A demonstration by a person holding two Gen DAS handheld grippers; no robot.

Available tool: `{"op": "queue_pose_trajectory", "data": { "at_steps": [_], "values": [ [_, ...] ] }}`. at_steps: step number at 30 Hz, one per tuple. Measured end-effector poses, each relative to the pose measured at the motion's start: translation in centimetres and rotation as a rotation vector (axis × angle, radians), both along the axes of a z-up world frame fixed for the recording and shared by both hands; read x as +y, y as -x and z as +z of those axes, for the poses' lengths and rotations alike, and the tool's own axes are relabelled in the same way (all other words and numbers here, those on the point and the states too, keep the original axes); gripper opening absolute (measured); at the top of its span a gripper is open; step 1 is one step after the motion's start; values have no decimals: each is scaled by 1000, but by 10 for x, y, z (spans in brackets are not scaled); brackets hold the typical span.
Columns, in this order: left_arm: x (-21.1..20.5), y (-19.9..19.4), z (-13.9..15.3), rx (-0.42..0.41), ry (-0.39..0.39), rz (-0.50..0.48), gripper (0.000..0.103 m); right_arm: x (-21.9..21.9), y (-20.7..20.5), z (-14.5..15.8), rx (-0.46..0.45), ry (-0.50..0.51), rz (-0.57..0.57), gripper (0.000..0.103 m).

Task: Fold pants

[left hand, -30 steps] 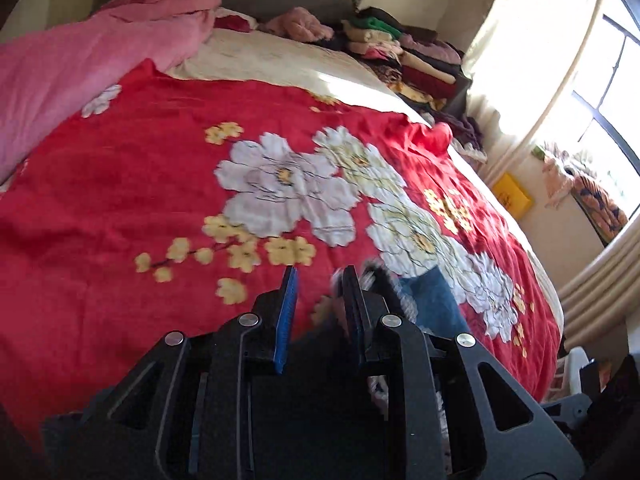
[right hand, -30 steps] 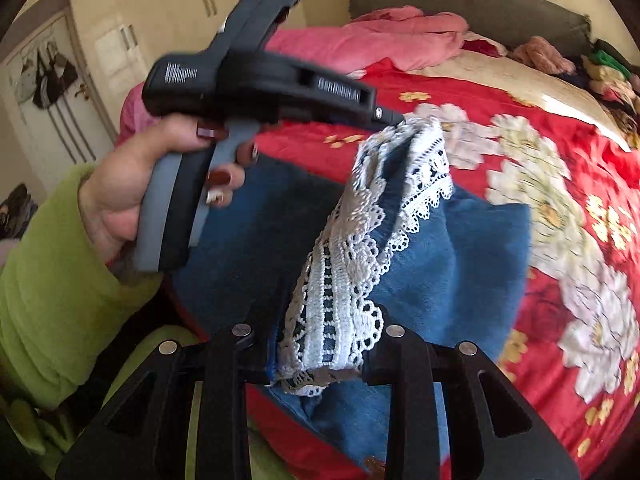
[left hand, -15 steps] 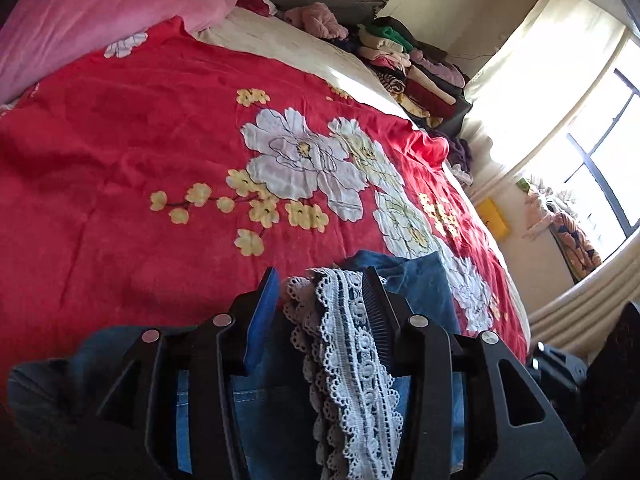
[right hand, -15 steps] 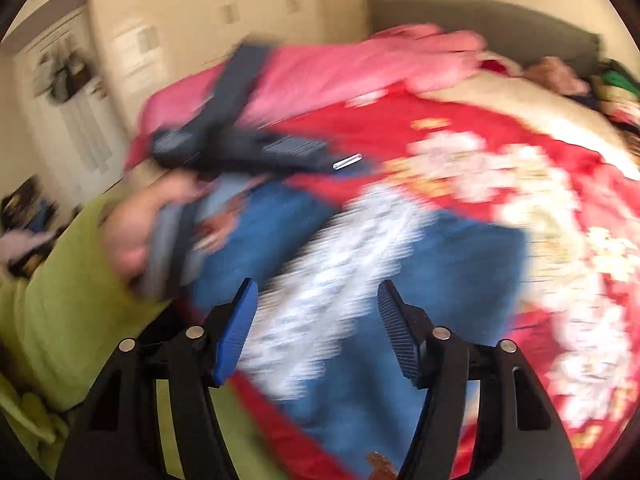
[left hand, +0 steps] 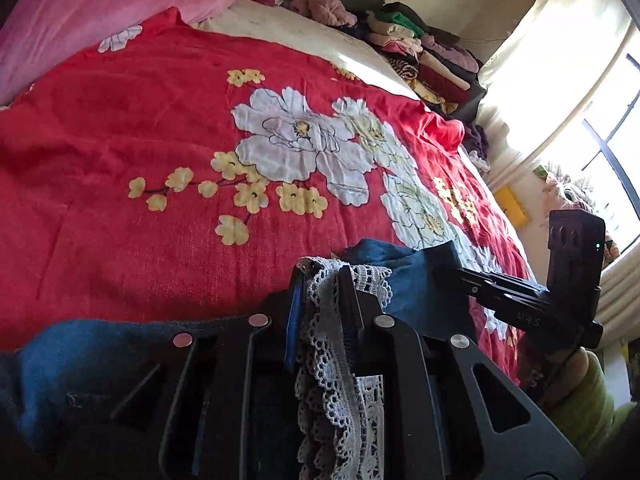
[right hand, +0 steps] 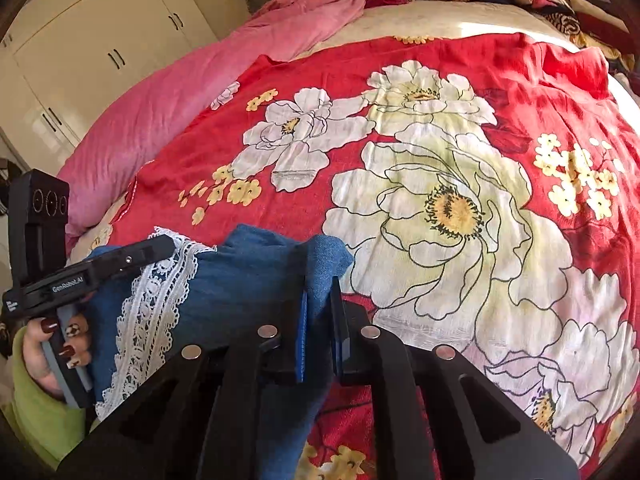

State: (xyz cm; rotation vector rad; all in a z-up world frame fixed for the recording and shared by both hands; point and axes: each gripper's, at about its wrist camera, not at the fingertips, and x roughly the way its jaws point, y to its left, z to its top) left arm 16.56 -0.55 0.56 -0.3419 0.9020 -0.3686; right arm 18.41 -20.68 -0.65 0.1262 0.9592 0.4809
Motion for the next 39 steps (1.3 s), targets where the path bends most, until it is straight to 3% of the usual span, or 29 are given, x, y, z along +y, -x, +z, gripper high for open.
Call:
{"op": "queue_pose_trajectory", "data": {
  "at_steps": [5,8,10,14,17,21,23,26,35,37,38,39],
  "values": [
    [0,-7,-17,45,-64,20,15,6,-10,-17,-4,93,-33,13],
    [4,0,-13,26,-80,34,24,8,-4,-13,-47,161,-45,27],
    [7,8,-3,-5,-106,45,25,1,4,-4,-68,151,-60,35],
    [15,32,11,-35,-114,49,46,-11,33,18,-119,124,-58,54],
    [25,57,15,-35,-113,72,55,-14,61,27,-140,107,-26,58],
    [27,86,17,-27,-125,79,57,-7,91,29,-150,115,38,64],
    [21,101,17,-26,-128,53,58,-1,106,29,-161,134,71,64],
    [8,117,10,15,-130,8,57,5,126,25,-162,154,105,72],
    [-16,125,-15,96,-167,-3,57,11,146,-1,-121,146,135,73],
    [-20,125,-18,96,-180,-8,41,14,143,-8,-95,149,133,73],
    [-22,125,-21,103,-178,-18,20,15,142,-12,-81,153,135,73],
    [-25,126,-24,114,-168,-32,14,16,141,-17,-62,167,134,73]
  ]
}}
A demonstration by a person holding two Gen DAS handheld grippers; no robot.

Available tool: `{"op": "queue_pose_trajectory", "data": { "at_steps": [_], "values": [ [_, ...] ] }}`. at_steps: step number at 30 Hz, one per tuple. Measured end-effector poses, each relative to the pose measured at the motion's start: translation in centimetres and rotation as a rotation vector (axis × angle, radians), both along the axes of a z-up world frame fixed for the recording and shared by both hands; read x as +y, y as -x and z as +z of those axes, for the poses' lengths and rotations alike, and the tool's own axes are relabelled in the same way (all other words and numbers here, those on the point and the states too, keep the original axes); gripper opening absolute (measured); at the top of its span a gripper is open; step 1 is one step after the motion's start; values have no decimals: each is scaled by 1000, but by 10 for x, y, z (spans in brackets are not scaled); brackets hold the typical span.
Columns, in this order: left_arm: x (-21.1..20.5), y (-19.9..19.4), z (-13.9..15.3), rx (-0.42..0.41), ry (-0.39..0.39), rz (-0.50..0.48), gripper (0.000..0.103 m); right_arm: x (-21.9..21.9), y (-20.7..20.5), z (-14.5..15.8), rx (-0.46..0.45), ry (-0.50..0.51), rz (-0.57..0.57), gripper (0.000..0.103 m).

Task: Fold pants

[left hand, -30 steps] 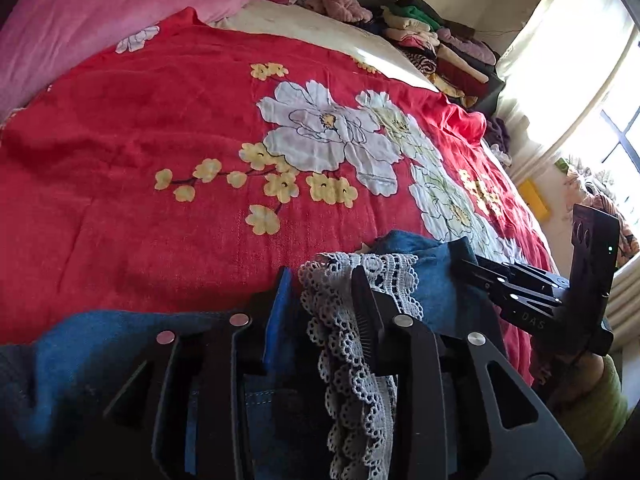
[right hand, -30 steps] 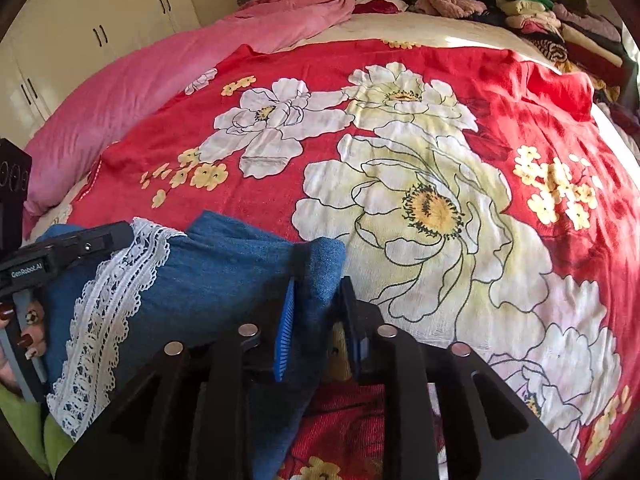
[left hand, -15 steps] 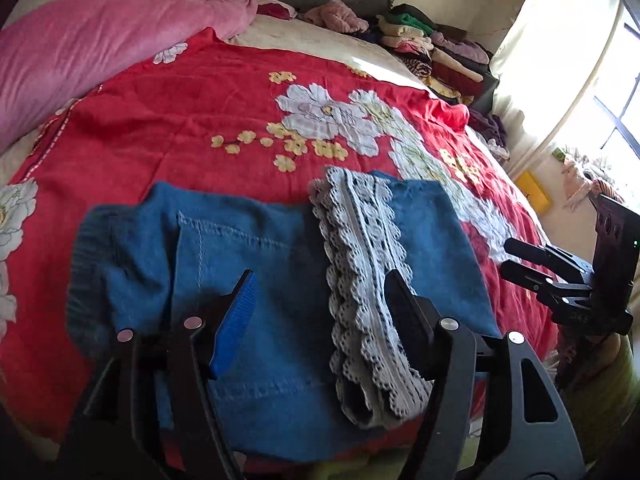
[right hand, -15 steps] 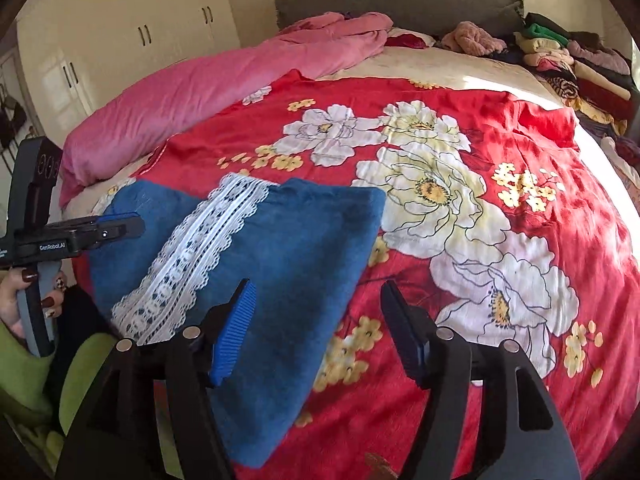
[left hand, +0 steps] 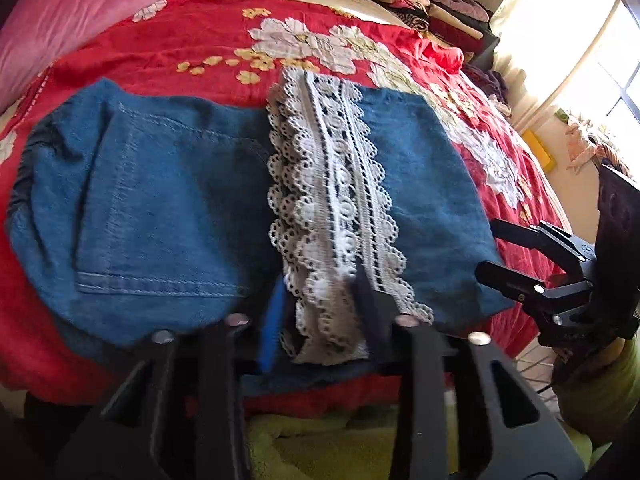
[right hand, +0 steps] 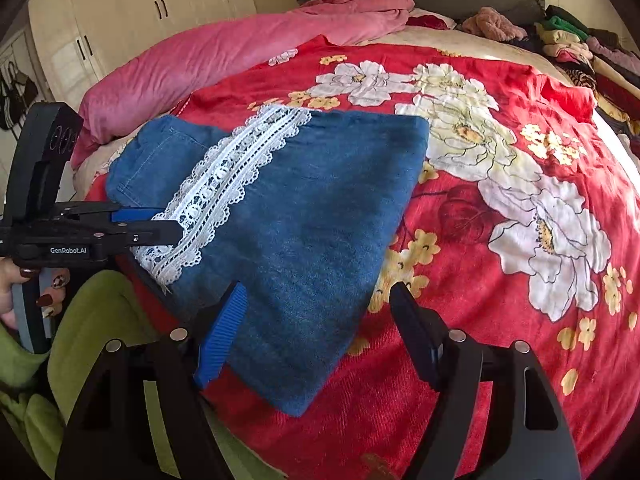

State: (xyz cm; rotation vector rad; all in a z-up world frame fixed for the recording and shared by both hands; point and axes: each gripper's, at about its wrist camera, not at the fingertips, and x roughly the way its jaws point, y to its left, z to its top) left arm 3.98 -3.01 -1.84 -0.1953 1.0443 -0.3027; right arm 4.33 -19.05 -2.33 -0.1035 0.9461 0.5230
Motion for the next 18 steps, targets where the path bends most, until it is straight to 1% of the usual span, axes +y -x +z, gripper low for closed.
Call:
{"op": "queue_pose_trajectory", "data": {
  "at_steps": [2,5,7,8,9,11,15,18],
  "values": [
    [-8,7,2,-10,-38,-29,11,-1,1,-4,16,20,2,71],
    [-16,20,10,-44,-95,-64,12,-10,6,-2,7,25,-6,71],
    [-14,21,6,-45,-140,-56,20,-15,6,-4,16,26,-19,71],
    [-12,19,2,-38,-150,-48,26,-17,7,-4,18,25,-25,71],
    [-11,17,1,-33,-146,-44,26,-17,8,-2,11,24,-29,71],
    [-12,17,3,-39,-157,-49,26,-16,13,8,-35,14,-27,71],
    [-12,19,4,-43,-158,-49,27,-5,22,26,-108,-4,32,71],
    [-12,21,6,-50,-158,-46,30,8,22,26,-116,7,73,71]
  ]
}}
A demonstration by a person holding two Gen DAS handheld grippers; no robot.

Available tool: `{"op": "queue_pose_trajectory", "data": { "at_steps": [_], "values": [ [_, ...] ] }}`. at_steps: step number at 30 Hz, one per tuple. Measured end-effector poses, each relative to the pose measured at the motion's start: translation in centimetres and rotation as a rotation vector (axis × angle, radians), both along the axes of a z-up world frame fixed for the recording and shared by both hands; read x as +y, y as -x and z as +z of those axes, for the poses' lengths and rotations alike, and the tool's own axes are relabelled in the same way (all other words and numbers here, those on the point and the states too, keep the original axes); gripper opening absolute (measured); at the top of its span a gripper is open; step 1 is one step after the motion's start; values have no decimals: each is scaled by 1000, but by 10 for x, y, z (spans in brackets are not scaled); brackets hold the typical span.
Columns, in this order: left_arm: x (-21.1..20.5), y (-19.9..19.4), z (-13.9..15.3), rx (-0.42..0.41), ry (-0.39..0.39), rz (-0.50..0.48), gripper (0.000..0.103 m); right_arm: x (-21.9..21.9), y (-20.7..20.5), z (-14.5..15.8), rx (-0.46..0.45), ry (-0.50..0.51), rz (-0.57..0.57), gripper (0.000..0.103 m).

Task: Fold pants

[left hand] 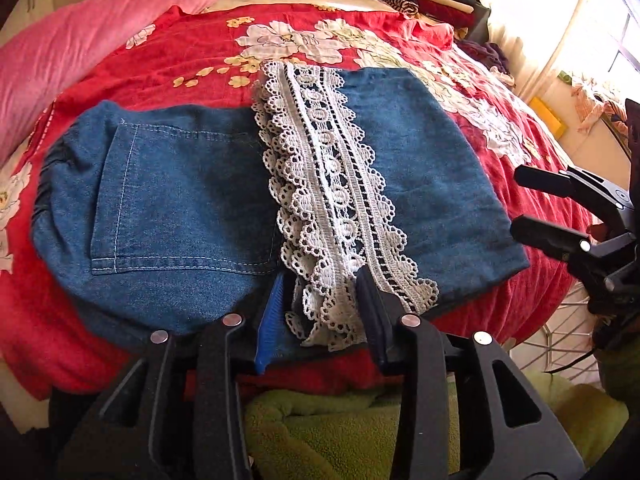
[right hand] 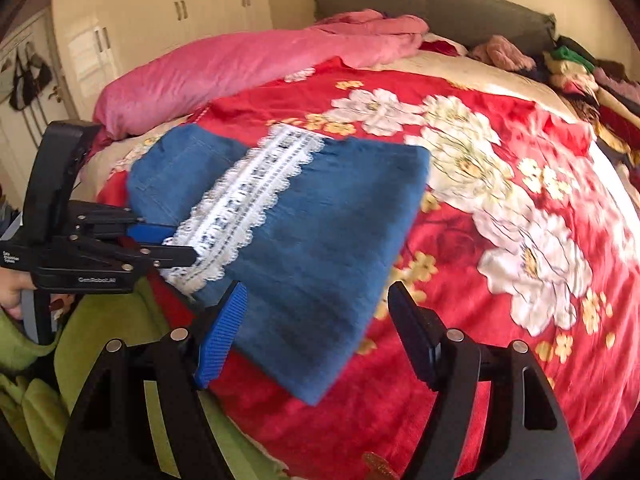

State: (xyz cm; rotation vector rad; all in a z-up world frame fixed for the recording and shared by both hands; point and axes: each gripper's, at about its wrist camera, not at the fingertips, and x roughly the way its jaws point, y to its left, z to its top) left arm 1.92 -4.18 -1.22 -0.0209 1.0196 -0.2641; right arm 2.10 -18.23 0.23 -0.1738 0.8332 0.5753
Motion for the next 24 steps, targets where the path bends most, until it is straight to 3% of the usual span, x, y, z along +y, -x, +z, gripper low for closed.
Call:
{"op": "queue_pose_trajectory", "data": {
  "at_steps": [7,17,20,24],
  "values": [
    [3,3,6,-18,1,9,36,23,-10,-36,104,96,19,72],
    [11,8,18,-51,15,25,47,7,-10,-1,66,-22,-26,73],
    [15,11,24,-72,17,36,58,5,-13,13,37,-44,-37,81],
    [22,15,34,-100,15,57,65,8,-14,29,-2,-45,-36,86]
  ]
}}
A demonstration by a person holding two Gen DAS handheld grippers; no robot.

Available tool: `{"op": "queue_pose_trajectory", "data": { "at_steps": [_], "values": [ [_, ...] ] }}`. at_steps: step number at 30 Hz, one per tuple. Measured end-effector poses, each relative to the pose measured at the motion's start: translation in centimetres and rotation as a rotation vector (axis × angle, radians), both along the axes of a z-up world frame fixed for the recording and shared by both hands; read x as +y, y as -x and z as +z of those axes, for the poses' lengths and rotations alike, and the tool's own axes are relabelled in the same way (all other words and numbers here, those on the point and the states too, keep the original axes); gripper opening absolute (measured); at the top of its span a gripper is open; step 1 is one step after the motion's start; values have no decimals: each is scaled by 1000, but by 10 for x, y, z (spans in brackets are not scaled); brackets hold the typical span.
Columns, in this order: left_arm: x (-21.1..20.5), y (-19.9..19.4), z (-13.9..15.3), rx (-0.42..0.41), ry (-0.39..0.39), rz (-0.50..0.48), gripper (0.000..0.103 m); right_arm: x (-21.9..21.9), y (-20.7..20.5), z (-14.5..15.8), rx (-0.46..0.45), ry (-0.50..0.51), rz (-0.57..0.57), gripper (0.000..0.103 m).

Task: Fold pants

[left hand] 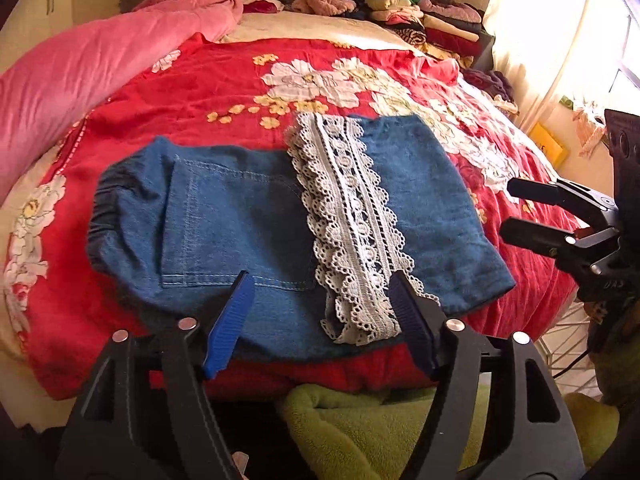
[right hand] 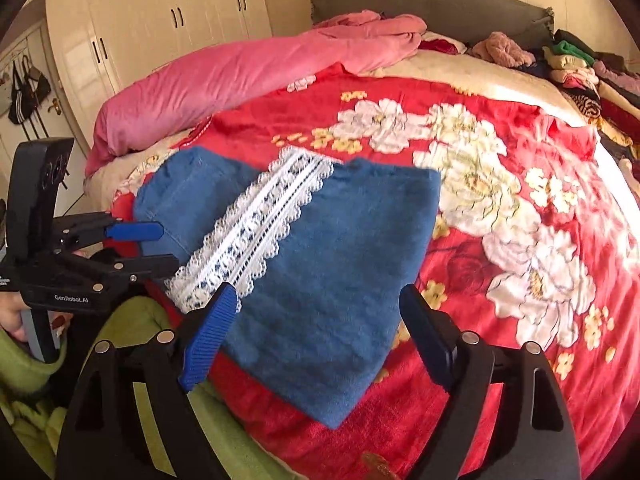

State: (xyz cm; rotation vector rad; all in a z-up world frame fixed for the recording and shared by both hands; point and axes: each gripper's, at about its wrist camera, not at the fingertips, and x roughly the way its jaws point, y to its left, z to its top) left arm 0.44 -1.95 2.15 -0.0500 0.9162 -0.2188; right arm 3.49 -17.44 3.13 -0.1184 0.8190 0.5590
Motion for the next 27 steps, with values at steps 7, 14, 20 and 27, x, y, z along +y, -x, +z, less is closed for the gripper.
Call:
{"op": "queue_pose_trajectory", "data": {
  "at_steps": [7,14,20,27],
  "values": [
    [9,5,10,-30,8,20,76,4,-2,13,-23,6,-15,88],
    [21,7,17,-48,1,57,89,10,-4,22,-44,-10,-5,88],
    [36,8,19,-59,-23,103,93,28,-15,28,-50,-25,37,88],
    [64,10,19,-68,-20,169,93,56,-32,32,-54,-12,95,88]
  ]
}}
